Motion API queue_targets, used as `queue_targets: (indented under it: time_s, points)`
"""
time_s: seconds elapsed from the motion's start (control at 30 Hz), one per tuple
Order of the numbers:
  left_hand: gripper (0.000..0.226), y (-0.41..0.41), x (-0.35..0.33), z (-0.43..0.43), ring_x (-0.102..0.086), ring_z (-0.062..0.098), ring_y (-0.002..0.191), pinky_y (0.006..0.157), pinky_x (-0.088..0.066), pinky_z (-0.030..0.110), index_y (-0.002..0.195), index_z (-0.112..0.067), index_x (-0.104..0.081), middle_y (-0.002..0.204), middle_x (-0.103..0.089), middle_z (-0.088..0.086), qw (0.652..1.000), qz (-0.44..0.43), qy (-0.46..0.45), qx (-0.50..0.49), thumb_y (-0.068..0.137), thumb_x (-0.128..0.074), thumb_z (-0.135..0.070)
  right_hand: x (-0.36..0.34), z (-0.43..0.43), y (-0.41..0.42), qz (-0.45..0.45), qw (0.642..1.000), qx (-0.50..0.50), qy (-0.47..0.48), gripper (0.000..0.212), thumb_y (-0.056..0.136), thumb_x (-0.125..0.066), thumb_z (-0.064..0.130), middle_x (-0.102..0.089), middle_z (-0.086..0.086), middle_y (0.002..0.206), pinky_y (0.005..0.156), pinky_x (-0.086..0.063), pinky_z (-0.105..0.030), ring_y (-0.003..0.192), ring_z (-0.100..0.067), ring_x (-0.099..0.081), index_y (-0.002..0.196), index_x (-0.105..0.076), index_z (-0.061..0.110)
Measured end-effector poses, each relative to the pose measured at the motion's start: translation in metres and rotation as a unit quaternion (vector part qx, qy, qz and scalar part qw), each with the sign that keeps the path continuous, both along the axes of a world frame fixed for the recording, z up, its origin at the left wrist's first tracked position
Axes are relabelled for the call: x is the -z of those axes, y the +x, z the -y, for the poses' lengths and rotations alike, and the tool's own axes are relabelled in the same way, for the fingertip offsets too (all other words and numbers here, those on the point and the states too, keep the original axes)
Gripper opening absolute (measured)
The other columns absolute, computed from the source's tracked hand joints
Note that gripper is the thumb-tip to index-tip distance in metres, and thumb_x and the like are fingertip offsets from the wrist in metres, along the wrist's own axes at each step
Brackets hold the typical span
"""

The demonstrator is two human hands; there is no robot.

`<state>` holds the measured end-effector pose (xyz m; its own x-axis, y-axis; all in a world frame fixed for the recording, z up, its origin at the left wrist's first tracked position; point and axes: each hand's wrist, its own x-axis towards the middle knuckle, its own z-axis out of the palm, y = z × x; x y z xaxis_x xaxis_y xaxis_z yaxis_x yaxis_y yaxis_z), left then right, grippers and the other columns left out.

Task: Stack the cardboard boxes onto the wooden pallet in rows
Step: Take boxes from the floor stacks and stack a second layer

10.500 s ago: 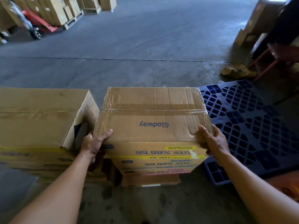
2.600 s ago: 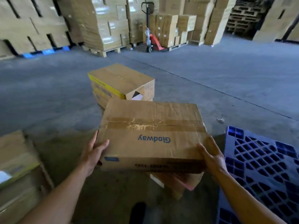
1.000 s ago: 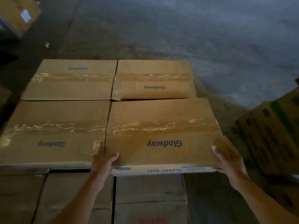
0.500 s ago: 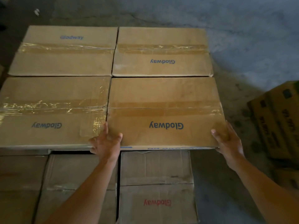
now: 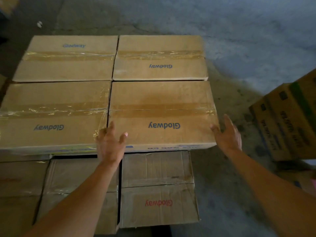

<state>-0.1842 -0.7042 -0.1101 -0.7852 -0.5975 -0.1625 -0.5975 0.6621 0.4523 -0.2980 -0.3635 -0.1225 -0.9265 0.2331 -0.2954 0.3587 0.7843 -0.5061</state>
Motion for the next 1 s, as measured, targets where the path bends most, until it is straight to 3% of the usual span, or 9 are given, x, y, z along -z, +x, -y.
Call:
queue_targets:
  time_s: [0.13,0.23,0.3,0.4,0.53,0.63,0.77,0.87,1.0]
  points:
    - [0.051,0.014,-0.06,-0.035,-0.057,0.037,0.121,0.1,-0.048,0.044,0.14,-0.007,-0.056,0.137,-0.058,0.017,0.993,-0.094,0.023,0.07,0.095,-0.063,-0.03,-0.059,-0.016,0.026,-0.092,0.995,-0.039,0.003,0.063,0.098,-0.055,0.051,-0.047,-0.012,0.15,0.103,-0.044,-0.054,0.134,-0.035,-0.047,0.152,-0.038,0.024]
    - [0.045,0.029,-0.118,-0.071,-0.063,0.034,0.113,0.094,-0.05,0.04,0.134,-0.012,-0.062,0.133,-0.063,0.01,0.982,-0.155,0.017,0.104,0.094,-0.064,-0.031,-0.113,-0.041,0.059,-0.163,0.986,-0.041,-0.003,0.042,0.099,-0.053,0.048,-0.057,-0.012,0.132,0.08,-0.045,-0.038,0.103,-0.024,-0.052,0.134,-0.051,0.023]
    - [0.045,0.048,-0.156,-0.1,-0.067,0.036,0.104,0.09,-0.055,0.043,0.133,-0.009,-0.063,0.129,-0.065,0.013,0.97,-0.187,0.0,0.155,0.095,-0.059,-0.034,-0.15,-0.068,0.092,-0.198,0.979,-0.044,-0.003,0.033,0.099,-0.052,0.048,-0.058,-0.01,0.119,0.076,-0.044,-0.036,0.096,-0.023,-0.052,0.122,-0.054,0.024]
    - [0.054,0.084,-0.208,-0.155,-0.065,0.038,0.108,0.089,-0.054,0.046,0.13,-0.003,-0.064,0.124,-0.067,0.019,0.948,-0.223,-0.045,0.221,0.09,-0.054,-0.038,-0.207,-0.124,0.155,-0.261,0.964,-0.045,-0.006,0.028,0.1,-0.054,0.045,-0.054,-0.005,0.104,0.074,-0.046,-0.037,0.095,-0.029,-0.056,0.116,-0.055,0.022]
    - [0.048,0.134,-0.262,-0.251,-0.062,0.037,0.111,0.088,-0.052,0.042,0.136,-0.01,-0.06,0.129,-0.064,0.015,0.93,-0.243,-0.051,0.272,0.096,-0.059,-0.038,-0.274,-0.22,0.248,-0.273,0.961,0.01,0.033,0.04,0.1,-0.051,0.047,-0.057,-0.009,0.128,0.092,-0.049,-0.042,0.115,-0.031,-0.055,0.133,-0.056,0.024]
    - [0.05,0.161,-0.297,-0.333,-0.063,0.034,0.108,0.084,-0.051,0.038,0.137,-0.018,-0.058,0.13,-0.063,0.012,0.911,-0.255,-0.033,0.321,0.095,-0.057,-0.044,-0.313,-0.301,0.315,-0.289,0.955,0.051,0.041,0.039,0.1,-0.05,0.047,-0.058,-0.008,0.129,0.094,-0.052,-0.05,0.116,-0.028,-0.057,0.131,-0.055,0.024]
    - [0.061,0.189,-0.331,-0.448,-0.065,0.036,0.11,0.09,-0.052,0.041,0.133,-0.014,-0.062,0.127,-0.067,0.014,0.866,-0.282,0.011,0.414,0.087,-0.05,-0.051,-0.342,-0.406,0.397,-0.301,0.942,0.129,0.067,0.045,0.098,-0.056,0.046,-0.055,-0.005,0.138,0.103,-0.049,-0.043,0.123,-0.025,-0.054,0.138,-0.051,0.024]
    - [0.064,0.202,-0.345,-0.526,-0.063,0.033,0.117,0.097,-0.049,0.037,0.133,-0.015,-0.061,0.13,-0.065,0.011,0.838,-0.273,0.051,0.469,0.084,-0.049,-0.053,-0.348,-0.469,0.442,-0.32,0.92,0.212,0.08,0.049,0.098,-0.053,0.051,-0.053,-0.008,0.141,0.099,-0.041,-0.037,0.124,-0.028,-0.052,0.139,-0.051,0.024]
    - [0.063,0.202,-0.343,-0.622,-0.062,0.032,0.115,0.096,-0.048,0.038,0.133,-0.013,-0.062,0.129,-0.065,0.012,0.796,-0.248,0.103,0.543,0.083,-0.051,-0.051,-0.335,-0.539,0.482,-0.322,0.891,0.308,0.092,0.05,0.098,-0.051,0.052,-0.054,-0.011,0.141,0.09,-0.042,-0.039,0.123,-0.031,-0.054,0.138,-0.054,0.023]
